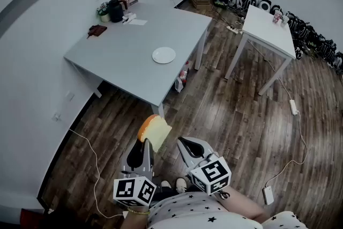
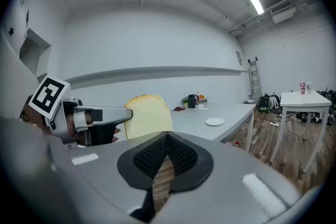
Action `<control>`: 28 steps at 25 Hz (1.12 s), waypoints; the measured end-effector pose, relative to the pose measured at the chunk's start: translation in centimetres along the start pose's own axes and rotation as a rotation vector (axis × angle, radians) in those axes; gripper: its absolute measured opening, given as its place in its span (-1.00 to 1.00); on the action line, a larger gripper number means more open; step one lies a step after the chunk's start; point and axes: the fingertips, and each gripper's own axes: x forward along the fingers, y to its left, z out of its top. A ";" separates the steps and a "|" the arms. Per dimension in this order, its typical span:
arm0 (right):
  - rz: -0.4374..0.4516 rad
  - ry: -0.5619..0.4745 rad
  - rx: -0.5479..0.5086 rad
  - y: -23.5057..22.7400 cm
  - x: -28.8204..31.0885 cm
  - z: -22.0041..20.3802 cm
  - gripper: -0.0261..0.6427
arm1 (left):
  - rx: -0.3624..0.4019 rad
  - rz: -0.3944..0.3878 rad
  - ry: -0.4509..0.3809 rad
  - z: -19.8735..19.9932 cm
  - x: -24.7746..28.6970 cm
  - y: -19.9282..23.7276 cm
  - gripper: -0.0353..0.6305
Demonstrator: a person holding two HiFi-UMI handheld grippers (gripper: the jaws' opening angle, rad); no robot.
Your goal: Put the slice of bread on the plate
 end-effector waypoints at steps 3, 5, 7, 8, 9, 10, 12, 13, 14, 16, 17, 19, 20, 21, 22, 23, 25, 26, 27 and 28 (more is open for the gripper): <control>0.004 -0.003 -0.010 -0.4 0.3 0.2 -0.93 | -0.002 -0.003 -0.001 -0.2 0.6 -0.2 -0.63; 0.004 -0.002 -0.015 -0.6 0.5 0.3 -0.93 | -0.006 -0.005 0.001 -0.3 1.0 -0.3 -0.63; 0.002 0.003 -0.016 -0.9 1.0 0.5 -0.93 | -0.010 -0.007 0.004 -0.3 1.6 -0.3 -0.63; 0.005 0.005 -0.015 -1.1 1.3 0.6 -0.93 | -0.012 -0.006 0.004 -0.3 1.9 -0.2 -0.63; 0.008 0.006 -0.015 -1.2 1.7 0.6 -0.93 | -0.012 -0.005 0.003 -0.2 2.2 -0.1 -0.63; 0.012 0.008 -0.016 -1.3 2.0 0.6 -0.93 | -0.013 -0.002 0.002 -0.2 2.6 0.1 -0.63; 0.016 0.013 -0.014 -1.7 2.6 0.5 -0.93 | -0.016 0.000 0.003 -0.2 3.4 0.3 -0.63; 0.017 0.016 -0.012 -1.9 2.9 0.5 -0.93 | -0.016 0.001 0.002 -0.2 3.8 0.4 -0.63; 0.017 0.018 -0.010 -2.2 3.3 0.4 -0.93 | -0.015 0.001 0.002 -0.1 4.3 0.6 -0.63; 0.012 0.023 -0.005 -2.9 4.3 0.4 -0.93 | -0.013 0.002 0.002 0.0 5.5 1.2 -0.63; 0.010 0.026 -0.003 -3.3 4.9 0.4 -0.93 | -0.015 0.002 0.002 0.0 6.3 1.6 -0.63; 0.003 0.033 -0.001 -4.2 6.4 0.5 -0.93 | -0.018 -0.002 0.004 0.2 8.2 2.5 -0.63; -0.002 0.036 -0.001 -4.8 7.2 0.6 -0.93 | -0.018 -0.008 0.005 0.3 9.3 2.9 -0.63; -0.009 0.036 0.000 -5.4 8.1 0.7 -0.93 | -0.018 -0.017 0.005 0.4 10.4 3.3 -0.63; -0.016 0.035 0.001 -6.1 9.1 0.9 -0.93 | -0.018 -0.027 0.006 0.5 11.5 3.7 -0.63; -0.023 0.032 -0.001 -6.7 10.1 1.2 -0.93 | -0.019 -0.037 0.007 0.6 12.7 4.1 -0.63; -0.034 0.027 -0.009 -8.1 12.3 2.2 -0.93 | -0.023 -0.052 0.011 1.1 15.1 4.9 -0.63; -0.039 0.026 -0.012 -8.7 13.4 2.8 -0.93 | -0.027 -0.058 0.015 1.5 16.4 5.4 -0.63; -0.044 0.027 -0.014 -9.3 14.5 3.3 -0.93 | -0.031 -0.064 0.021 1.8 17.6 5.8 -0.63; -0.050 0.029 -0.014 -9.9 15.6 3.8 -0.93 | -0.032 -0.071 0.027 2.1 18.8 6.3 -0.63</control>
